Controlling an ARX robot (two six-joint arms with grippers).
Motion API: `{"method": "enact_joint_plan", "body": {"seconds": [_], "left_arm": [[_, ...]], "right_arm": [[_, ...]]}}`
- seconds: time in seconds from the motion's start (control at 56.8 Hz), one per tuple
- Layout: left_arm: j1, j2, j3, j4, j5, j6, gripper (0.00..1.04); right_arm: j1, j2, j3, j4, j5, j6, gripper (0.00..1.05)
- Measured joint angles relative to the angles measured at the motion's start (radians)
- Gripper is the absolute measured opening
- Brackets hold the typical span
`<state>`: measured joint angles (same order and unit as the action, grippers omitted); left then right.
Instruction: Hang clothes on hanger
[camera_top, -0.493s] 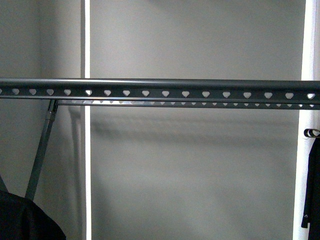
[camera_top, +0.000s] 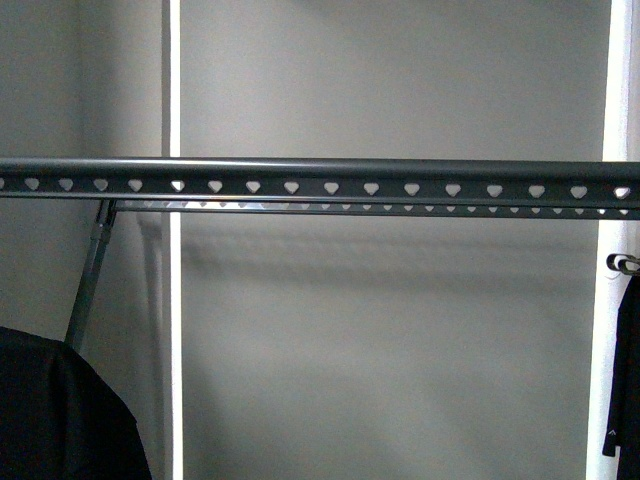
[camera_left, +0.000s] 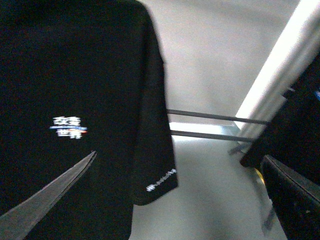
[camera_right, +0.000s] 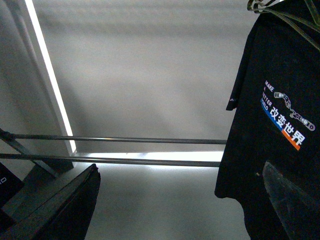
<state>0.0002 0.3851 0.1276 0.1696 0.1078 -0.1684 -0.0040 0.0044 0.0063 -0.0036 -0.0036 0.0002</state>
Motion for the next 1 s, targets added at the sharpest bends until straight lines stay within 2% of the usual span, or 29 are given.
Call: {"method": "enact_joint_plan", "body": {"seconds": [0.035, 0.159, 0.282, 0.37, 0.564, 0.828, 0.933, 1.004], "left_arm": [[0.015, 0.124, 0.076, 0.000, -0.061, -0.074, 0.98], [0.029, 0.456, 0.276, 0.001, -0.174, -0.304, 0.98], [0.014, 0.715, 0.451, 0.108, -0.221, -0.470, 0.98], [-0.002, 0.832, 0.557, 0.128, -0.264, -0.516, 0.98], [-0.006, 0.948, 0.688, 0.110, -0.291, -0.555, 0.98], [0.040, 1.088, 0.880, 0.039, -0.343, -0.592, 0.98], [0.053, 1.120, 0.918, -0.012, -0.342, -0.609, 0.85], [0.063, 1.138, 0.924, -0.036, -0.331, -0.617, 0.69]], "right_arm": [[0.000, 0.000, 0.000, 0.000, 0.000, 0.000, 0.97], [0.000, 0.000, 0.000, 0.000, 0.000, 0.000, 0.97], [0.000, 0.000, 0.000, 0.000, 0.000, 0.000, 0.97], [0.000, 0.000, 0.000, 0.000, 0.000, 0.000, 0.97], [0.000, 0.000, 0.000, 0.000, 0.000, 0.000, 0.97], [0.000, 0.000, 0.000, 0.000, 0.000, 0.000, 0.97], [0.000, 0.000, 0.000, 0.000, 0.000, 0.000, 0.97], [0.000, 0.000, 0.000, 0.000, 0.000, 0.000, 0.97]]}}
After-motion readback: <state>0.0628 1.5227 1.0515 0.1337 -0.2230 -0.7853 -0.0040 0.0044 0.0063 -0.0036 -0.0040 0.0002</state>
